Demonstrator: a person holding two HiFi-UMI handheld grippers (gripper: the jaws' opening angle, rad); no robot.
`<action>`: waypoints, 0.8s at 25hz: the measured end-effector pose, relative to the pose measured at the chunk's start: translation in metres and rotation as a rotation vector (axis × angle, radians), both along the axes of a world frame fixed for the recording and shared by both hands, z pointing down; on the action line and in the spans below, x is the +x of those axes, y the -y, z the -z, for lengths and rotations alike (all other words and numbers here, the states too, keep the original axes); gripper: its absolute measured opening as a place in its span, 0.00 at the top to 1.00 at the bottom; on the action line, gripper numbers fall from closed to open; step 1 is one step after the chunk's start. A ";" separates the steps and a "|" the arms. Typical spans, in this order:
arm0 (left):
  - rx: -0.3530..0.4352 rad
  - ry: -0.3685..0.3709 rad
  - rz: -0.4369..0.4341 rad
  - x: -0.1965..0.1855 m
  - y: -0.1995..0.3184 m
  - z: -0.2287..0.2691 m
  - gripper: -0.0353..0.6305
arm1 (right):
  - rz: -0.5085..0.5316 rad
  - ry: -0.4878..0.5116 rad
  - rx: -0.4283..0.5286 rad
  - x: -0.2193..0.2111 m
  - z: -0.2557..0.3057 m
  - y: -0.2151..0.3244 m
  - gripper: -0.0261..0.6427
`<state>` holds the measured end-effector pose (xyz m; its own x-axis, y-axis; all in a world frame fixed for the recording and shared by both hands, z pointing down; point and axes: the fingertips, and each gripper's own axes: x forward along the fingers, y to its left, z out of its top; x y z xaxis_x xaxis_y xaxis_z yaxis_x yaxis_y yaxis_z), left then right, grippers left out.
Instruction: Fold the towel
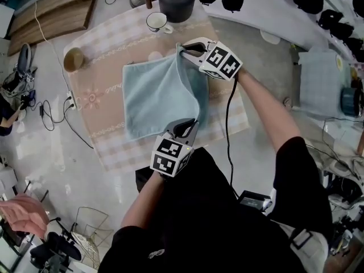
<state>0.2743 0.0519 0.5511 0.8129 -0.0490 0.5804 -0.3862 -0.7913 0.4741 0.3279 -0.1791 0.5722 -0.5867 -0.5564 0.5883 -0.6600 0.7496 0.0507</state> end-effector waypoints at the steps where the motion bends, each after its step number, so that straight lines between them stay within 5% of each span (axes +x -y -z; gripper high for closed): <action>1: -0.001 0.008 -0.013 0.005 -0.003 -0.006 0.91 | -0.006 -0.007 -0.005 0.006 -0.004 -0.005 0.90; 7: -0.007 0.052 -0.075 0.023 -0.019 -0.029 0.91 | -0.022 -0.032 -0.036 0.031 -0.025 -0.031 0.90; 13: -0.042 0.108 -0.193 0.029 -0.045 -0.052 0.91 | -0.156 0.031 -0.133 0.070 -0.048 -0.063 0.76; 16: -0.089 0.106 -0.275 0.029 -0.066 -0.058 0.68 | -0.267 0.126 -0.145 0.079 -0.048 -0.086 0.74; 20: -0.074 0.091 -0.260 0.009 -0.066 -0.056 0.63 | -0.341 0.167 -0.148 0.064 -0.052 -0.136 0.74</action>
